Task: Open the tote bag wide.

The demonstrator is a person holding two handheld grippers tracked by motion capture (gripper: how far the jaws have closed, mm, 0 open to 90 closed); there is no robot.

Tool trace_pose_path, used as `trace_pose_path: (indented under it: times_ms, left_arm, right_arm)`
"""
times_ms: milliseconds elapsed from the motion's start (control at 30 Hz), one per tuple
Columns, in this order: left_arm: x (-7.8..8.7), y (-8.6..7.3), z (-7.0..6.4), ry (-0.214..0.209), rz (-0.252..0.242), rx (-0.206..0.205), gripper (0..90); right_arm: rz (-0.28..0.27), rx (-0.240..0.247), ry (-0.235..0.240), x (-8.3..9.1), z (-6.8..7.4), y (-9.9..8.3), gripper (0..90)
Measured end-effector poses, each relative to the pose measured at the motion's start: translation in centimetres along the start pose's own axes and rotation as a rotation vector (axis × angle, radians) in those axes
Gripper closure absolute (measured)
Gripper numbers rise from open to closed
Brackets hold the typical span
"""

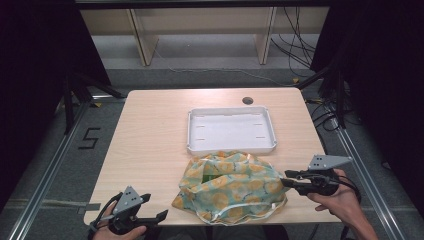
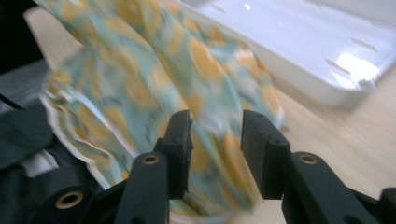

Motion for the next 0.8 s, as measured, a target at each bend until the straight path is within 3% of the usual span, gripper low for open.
trace_pose_path:
  times_ms: [133,167,200,233,300,367,467,500,567,667,700,800]
  left_arm:
    - [-1.2,1.6,-1.4,-0.037,-0.013,-0.039,22.9]
    - [-1.4,1.9,-1.7,-0.047,0.0,-0.08,23.0]
    - [-1.8,2.3,-2.0,-0.048,0.001,-0.092,23.4]
    - [-2.2,2.8,-2.6,-0.056,-0.011,-0.081,24.2]
    - [-3.0,3.7,-3.4,-0.072,-0.011,-0.113,25.0]
    - [-3.9,4.8,-4.2,-0.091,-0.018,-0.178,29.0]
    - [-5.2,6.0,-5.0,-0.117,-0.003,-0.215,28.5]
    - [-5.7,6.2,-5.3,-0.131,0.009,-0.222,28.1]
    - [-6.7,6.5,-5.7,-0.155,0.033,-0.234,27.6]
    - [-8.3,7.0,-6.1,-0.172,0.052,-0.214,27.0]
    - [-8.8,7.1,-6.2,-0.181,0.07,-0.239,26.6]
    - [-10.1,7.4,-6.7,-0.214,0.108,-0.235,25.8]
  right_arm:
    - [-0.038,0.044,0.034,-0.5,0.8,2.1,57.9]
    - [-0.032,0.056,0.032,-0.7,0.8,2.5,57.3]
    - [-0.017,0.064,0.036,-1.0,0.9,2.7,57.2]
    - [-0.028,0.074,0.036,-1.5,0.9,3.2,56.7]
    - [-0.015,0.095,0.043,-2.4,0.7,3.8,55.3]
    - [0.024,0.122,0.064,-3.4,0.5,4.1,52.6]
    - [0.063,0.123,0.084,-5.2,0.2,4.2,52.2]
    - [0.089,0.15,0.098,-5.7,0.1,4.2,52.2]
    - [0.115,0.157,0.104,-6.7,0.0,4.2,51.9]
    - [0.146,0.183,0.111,-8.0,0.0,4.3,51.7]
    - [0.162,0.169,0.11,-8.3,0.2,4.2,51.8]
    - [0.197,0.216,0.132,-9.3,0.5,4.2,54.2]
Point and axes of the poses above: each handheld gripper's, and its own axes: x roughly backward along the jaws, y roughly out of its top, z roughly to its left, the point moved 10 cm from there along -x, roughly forward along the jaws, and after that the axes turned 7 degrees about -z, right-handed, at the moved point
